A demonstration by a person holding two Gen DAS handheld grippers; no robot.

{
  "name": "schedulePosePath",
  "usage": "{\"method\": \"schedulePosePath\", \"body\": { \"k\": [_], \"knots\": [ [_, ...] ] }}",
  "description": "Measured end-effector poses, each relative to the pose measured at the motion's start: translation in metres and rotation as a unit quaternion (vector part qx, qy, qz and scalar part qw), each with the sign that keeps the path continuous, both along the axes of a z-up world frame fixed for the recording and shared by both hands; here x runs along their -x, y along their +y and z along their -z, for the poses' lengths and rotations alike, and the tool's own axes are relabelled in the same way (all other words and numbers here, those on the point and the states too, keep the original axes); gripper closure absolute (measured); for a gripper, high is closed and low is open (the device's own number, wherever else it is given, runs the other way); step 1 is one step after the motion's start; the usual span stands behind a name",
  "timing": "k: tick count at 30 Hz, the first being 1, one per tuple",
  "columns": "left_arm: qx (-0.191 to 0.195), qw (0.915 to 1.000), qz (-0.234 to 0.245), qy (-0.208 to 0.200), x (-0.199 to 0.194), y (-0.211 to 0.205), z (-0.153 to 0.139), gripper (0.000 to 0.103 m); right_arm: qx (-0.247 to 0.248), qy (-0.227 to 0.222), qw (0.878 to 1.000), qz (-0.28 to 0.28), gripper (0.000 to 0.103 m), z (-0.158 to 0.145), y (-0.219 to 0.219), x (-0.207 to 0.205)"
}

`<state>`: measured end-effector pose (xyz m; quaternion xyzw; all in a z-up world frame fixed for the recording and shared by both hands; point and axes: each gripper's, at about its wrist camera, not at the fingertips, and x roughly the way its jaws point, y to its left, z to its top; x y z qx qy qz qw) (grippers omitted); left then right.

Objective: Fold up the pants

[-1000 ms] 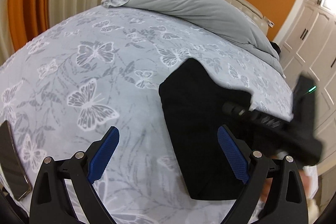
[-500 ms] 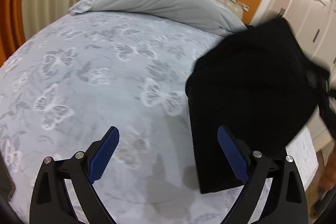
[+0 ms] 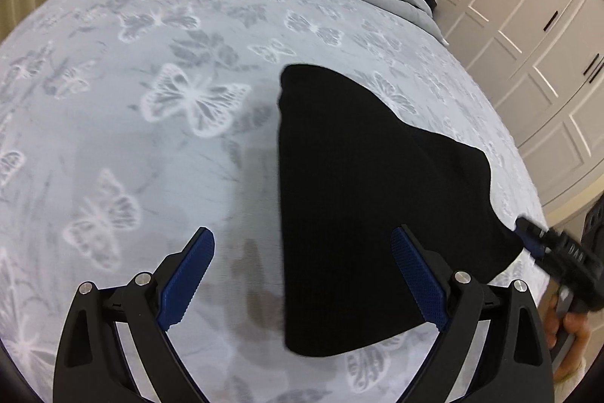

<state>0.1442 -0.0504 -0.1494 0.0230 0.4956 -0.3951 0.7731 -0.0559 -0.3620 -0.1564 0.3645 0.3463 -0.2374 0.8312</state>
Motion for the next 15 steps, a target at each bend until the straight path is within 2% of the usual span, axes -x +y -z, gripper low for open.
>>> {"method": "schedulePosePath", "body": {
  "k": [2,5,6,9,10,11,12,14,15],
  "knots": [
    [0.008,0.9998,0.005,0.015,-0.002,-0.004,0.006,0.010,0.010,0.011,1.000,-0.018,0.044,0.000,-0.016,-0.014],
    [0.023,0.9981,0.018,0.054,-0.007,-0.013,0.017,0.010,0.009,0.023,0.998,-0.059,0.037,0.014,-0.022,-0.029],
    [0.027,0.9970,0.019,0.071,-0.009,-0.017,0.022,0.010,0.008,0.026,0.997,-0.067,0.031,0.020,-0.019,-0.031],
    [0.032,0.9899,0.009,0.138,-0.020,-0.026,0.046,0.010,0.019,0.061,0.995,-0.074,0.031,0.043,-0.016,-0.052],
    [0.038,0.9890,0.000,0.143,-0.022,-0.027,0.051,0.011,0.036,0.070,0.994,-0.072,0.044,0.043,-0.012,-0.055],
    [0.049,0.9902,0.001,0.131,-0.022,-0.028,0.049,0.013,0.058,0.074,0.992,-0.080,0.052,0.038,-0.007,-0.060],
    [0.056,0.9914,0.009,0.118,-0.022,-0.030,0.046,0.046,0.059,0.057,0.993,-0.089,0.081,0.028,-0.004,-0.060],
    [0.059,0.9926,0.024,0.104,-0.021,-0.032,0.038,0.065,0.051,0.008,0.994,-0.096,0.080,0.005,0.002,-0.057],
    [0.070,0.9914,0.025,0.108,-0.023,-0.028,0.033,0.070,0.054,-0.010,0.993,-0.103,0.080,-0.005,0.006,-0.056]
  ]
}}
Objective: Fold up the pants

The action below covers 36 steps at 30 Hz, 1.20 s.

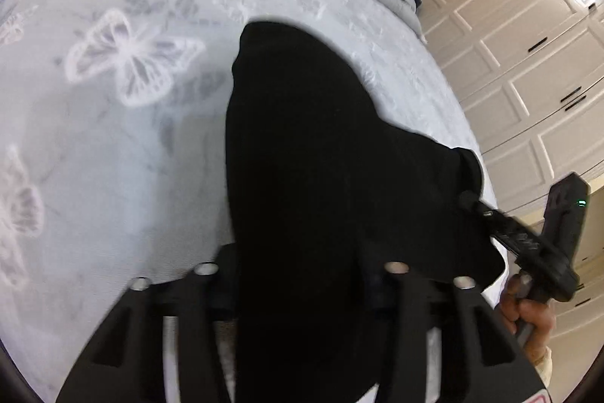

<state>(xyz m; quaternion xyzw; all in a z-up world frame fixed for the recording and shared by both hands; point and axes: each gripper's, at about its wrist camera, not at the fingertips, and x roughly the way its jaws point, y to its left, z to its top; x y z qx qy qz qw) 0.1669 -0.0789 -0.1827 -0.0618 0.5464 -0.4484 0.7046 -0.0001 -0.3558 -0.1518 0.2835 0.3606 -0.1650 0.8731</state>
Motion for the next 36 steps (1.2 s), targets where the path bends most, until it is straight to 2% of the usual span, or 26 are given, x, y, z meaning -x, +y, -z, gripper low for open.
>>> {"method": "schedulePosePath", "body": {
  "k": [2,4,5,7,8,9,11,12,13,15,17,19,20,21,22,24,26,27,28,29,30,31,32,33,35,36],
  "knots": [
    [0.029,0.9994,-0.007,0.019,-0.004,0.015,-0.014,0.072,0.018,-0.037,0.999,-0.021,0.080,-0.022,0.016,0.004],
    [0.048,0.9979,-0.013,0.043,-0.006,0.033,-0.022,0.072,0.038,-0.028,0.999,-0.021,0.080,-0.022,0.020,0.003],
    [0.045,0.9980,-0.017,0.040,-0.005,0.038,-0.023,0.068,0.037,0.011,0.999,-0.016,0.079,-0.003,0.016,-0.001],
    [-0.003,0.9993,-0.021,0.030,-0.006,0.036,-0.010,0.059,0.014,0.090,0.996,0.003,0.079,0.032,0.006,-0.008],
    [-0.024,0.9986,-0.024,0.041,-0.009,0.033,0.001,0.058,-0.010,0.091,0.996,0.017,0.079,0.045,0.001,-0.003],
    [-0.036,0.9973,-0.034,0.055,-0.010,0.032,0.009,0.050,-0.021,0.071,0.997,0.028,0.077,0.042,-0.001,0.003],
    [-0.025,0.9954,-0.057,0.073,-0.012,0.036,0.013,0.049,-0.019,0.068,0.996,0.044,0.068,0.025,0.002,0.015],
    [-0.022,0.9955,-0.059,0.070,-0.012,0.036,0.009,0.045,-0.006,0.055,0.997,0.050,0.049,0.018,0.005,0.022],
    [-0.021,0.9961,-0.061,0.061,-0.012,0.037,0.004,0.041,0.007,0.051,0.997,0.055,0.024,0.015,0.008,0.027],
    [-0.024,0.9965,-0.070,0.038,-0.010,0.040,0.000,0.018,0.032,0.083,0.994,0.063,0.010,0.021,0.009,0.028],
    [-0.038,0.9960,-0.069,0.044,-0.010,0.037,0.009,0.018,-0.010,0.115,0.992,0.042,0.011,0.048,0.005,0.020],
    [-0.039,0.9966,-0.064,0.035,-0.006,0.036,0.014,0.021,-0.074,0.078,0.993,0.040,0.033,0.063,0.001,0.020],
    [-0.034,0.9977,-0.055,0.021,-0.007,0.036,0.011,0.045,-0.075,0.068,0.994,0.035,0.040,0.057,0.003,0.019],
    [-0.026,0.9989,-0.035,0.016,-0.006,0.033,0.006,0.061,-0.068,0.062,0.995,0.032,0.057,0.047,0.007,0.020],
    [-0.026,0.9990,-0.035,0.011,-0.008,0.032,0.002,0.067,-0.065,0.047,0.996,0.029,0.066,0.036,0.011,0.024],
    [0.011,0.9991,-0.034,0.025,-0.008,0.046,-0.016,0.071,-0.077,-0.009,0.997,0.006,0.076,0.006,0.020,0.035],
    [0.036,0.9985,-0.029,0.030,-0.003,0.067,-0.037,0.071,-0.080,-0.045,0.995,-0.030,0.077,-0.015,0.034,0.046],
    [0.035,0.9988,-0.032,0.014,-0.001,0.074,-0.045,0.070,-0.080,-0.040,0.995,-0.037,0.075,-0.013,0.039,0.047],
    [0.027,0.9990,-0.035,-0.004,0.000,0.080,-0.051,0.067,-0.079,-0.017,0.996,-0.043,0.065,-0.004,0.043,0.045],
    [0.005,0.9990,-0.043,-0.014,-0.002,0.089,-0.047,0.057,-0.067,0.043,0.996,-0.042,0.058,0.016,0.047,0.041],
    [-0.021,0.9983,-0.054,-0.010,-0.006,0.095,-0.038,0.050,-0.047,0.085,0.995,-0.020,0.054,0.027,0.045,0.041],
    [-0.063,0.9952,-0.074,-0.009,-0.009,0.100,-0.025,0.050,-0.023,0.128,0.991,0.013,0.052,0.037,0.043,0.043],
    [-0.095,0.9908,-0.096,-0.013,-0.011,0.104,-0.017,0.053,-0.027,0.118,0.992,0.019,0.052,0.035,0.041,0.045],
    [-0.094,0.9900,-0.104,-0.014,-0.013,0.107,-0.015,0.053,-0.037,0.094,0.995,0.018,0.052,0.027,0.040,0.047],
    [-0.061,0.9921,-0.109,-0.012,-0.013,0.116,-0.026,0.050,-0.037,0.039,0.999,0.008,0.052,0.005,0.043,0.052],
    [-0.041,0.9925,-0.112,-0.023,-0.011,0.119,-0.036,0.045,-0.024,0.015,1.000,-0.003,0.043,-0.006,0.050,0.049]
  ]
}}
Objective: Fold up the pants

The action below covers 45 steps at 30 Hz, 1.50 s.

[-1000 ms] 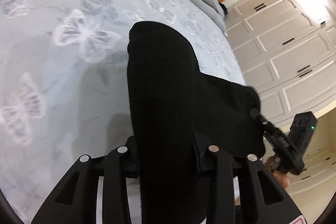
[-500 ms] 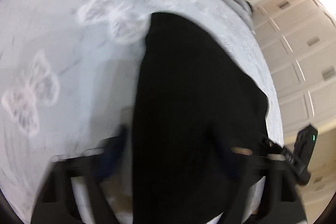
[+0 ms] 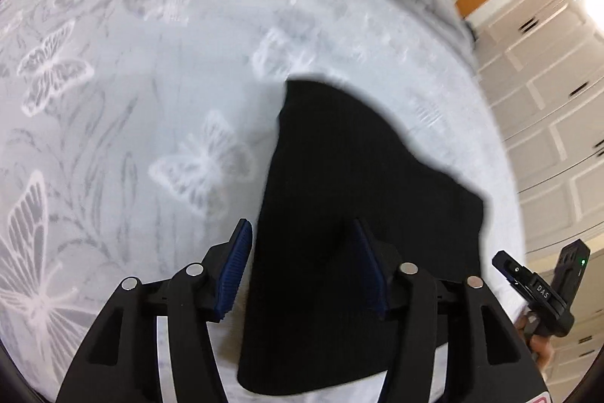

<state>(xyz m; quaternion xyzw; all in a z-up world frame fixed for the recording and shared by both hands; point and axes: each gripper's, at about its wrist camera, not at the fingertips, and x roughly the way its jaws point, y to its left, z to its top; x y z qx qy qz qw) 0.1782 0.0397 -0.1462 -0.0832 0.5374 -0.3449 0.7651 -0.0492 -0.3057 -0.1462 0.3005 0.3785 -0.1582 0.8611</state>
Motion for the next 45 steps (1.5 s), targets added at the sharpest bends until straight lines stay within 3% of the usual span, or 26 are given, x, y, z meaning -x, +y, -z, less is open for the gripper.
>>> {"method": "schedulePosePath", "body": {
  "k": [1,4,7,9,11,12,13,16,18,19,20,23,26,27,28,30,34,45],
  "knots": [
    [0.015,0.9996,-0.006,-0.024,0.003,0.002,-0.012,0.041,0.015,-0.011,1.000,-0.011,0.037,-0.006,0.009,-0.007],
    [0.015,0.9947,-0.026,-0.098,0.016,0.002,-0.036,0.034,0.027,0.006,0.999,-0.045,0.037,-0.001,0.028,-0.042],
    [-0.007,0.9871,-0.019,-0.159,0.025,-0.022,-0.048,0.030,0.025,0.069,0.996,-0.042,0.037,0.031,0.030,-0.078],
    [-0.022,0.9832,-0.005,-0.181,0.031,-0.030,-0.050,0.027,0.006,0.073,0.997,-0.025,0.035,0.048,0.024,-0.084],
    [-0.032,0.9830,0.007,-0.181,0.034,-0.038,-0.046,0.027,0.021,0.062,0.997,-0.033,0.049,0.044,0.031,-0.092],
    [-0.037,0.9836,0.012,-0.176,0.033,-0.044,-0.042,0.027,0.032,0.058,0.997,-0.034,0.067,0.038,0.031,-0.095],
    [-0.044,0.9844,0.018,-0.170,0.032,-0.048,-0.039,0.027,0.028,0.038,0.998,-0.040,0.095,0.026,0.030,-0.094],
    [-0.054,0.9848,0.022,-0.163,0.034,-0.052,-0.028,0.027,0.025,-0.040,0.998,-0.041,0.096,-0.027,0.026,-0.069],
    [-0.055,0.9849,0.017,-0.163,0.034,-0.053,-0.025,0.027,0.073,-0.051,0.995,-0.046,0.096,-0.046,0.026,-0.059],
    [-0.055,0.9851,0.018,-0.162,0.033,-0.054,-0.025,0.026,0.093,-0.036,0.994,-0.050,0.094,-0.043,0.024,-0.057],
    [-0.057,0.9852,0.020,-0.160,0.033,-0.055,-0.023,0.025,0.089,0.004,0.995,-0.048,0.093,-0.022,0.015,-0.060],
    [-0.083,0.9827,0.021,-0.164,0.033,-0.064,-0.014,0.024,0.007,0.112,0.993,-0.022,0.085,0.044,-0.004,-0.067],
    [-0.099,0.9819,0.025,-0.160,0.033,-0.070,-0.007,0.024,0.008,0.065,0.997,-0.033,0.082,0.019,0.005,-0.054],
    [-0.099,0.9820,0.025,-0.159,0.033,-0.070,-0.006,0.024,0.008,0.050,0.998,-0.040,0.076,0.012,0.006,-0.048],
    [-0.099,0.9819,0.025,-0.160,0.033,-0.071,-0.005,0.024,0.007,0.038,0.998,-0.044,0.056,0.007,0.008,-0.043],
    [-0.102,0.9812,0.028,-0.161,0.034,-0.071,-0.005,0.024,-0.009,0.031,0.998,-0.054,0.046,0.004,0.011,-0.032],
    [-0.113,0.9798,0.032,-0.162,0.035,-0.074,-0.001,0.024,-0.061,0.051,0.993,-0.090,0.046,0.023,0.021,-0.029],
    [-0.123,0.9766,0.031,-0.174,0.038,-0.077,0.000,0.024,-0.061,0.065,0.993,-0.083,0.045,0.041,0.028,-0.036]
  ]
}}
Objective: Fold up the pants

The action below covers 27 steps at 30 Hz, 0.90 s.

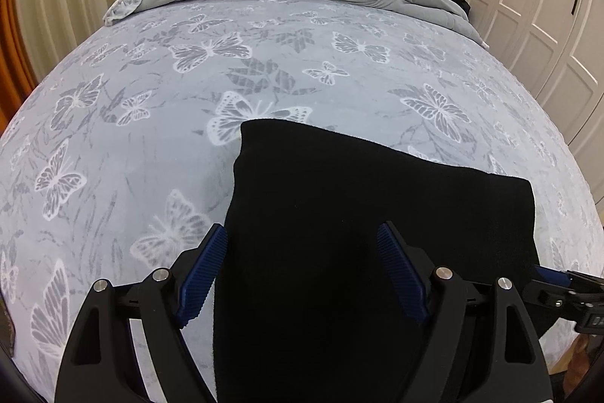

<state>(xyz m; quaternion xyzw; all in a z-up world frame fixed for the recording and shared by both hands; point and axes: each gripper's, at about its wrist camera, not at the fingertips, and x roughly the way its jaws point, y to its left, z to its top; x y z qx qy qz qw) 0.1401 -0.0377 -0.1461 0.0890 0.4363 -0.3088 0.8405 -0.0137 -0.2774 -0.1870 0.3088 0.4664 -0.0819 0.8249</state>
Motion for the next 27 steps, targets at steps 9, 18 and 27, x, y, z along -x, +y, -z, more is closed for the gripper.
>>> {"method": "schedulePosePath", "body": {
  "k": [9,18,27],
  "knots": [
    [0.011,0.9999,-0.003,0.010,-0.003,0.005,-0.004,0.023,0.049,-0.002,0.999,-0.017,0.072,-0.001,0.019,-0.010],
    [0.026,0.9995,0.004,0.014,0.000,0.017,-0.011,0.019,0.125,-0.033,0.991,-0.036,0.071,-0.047,0.023,0.010],
    [0.014,0.9993,0.005,0.035,-0.001,0.011,-0.001,0.019,-0.010,0.015,1.000,-0.008,0.038,0.003,0.000,0.006]
  ]
}}
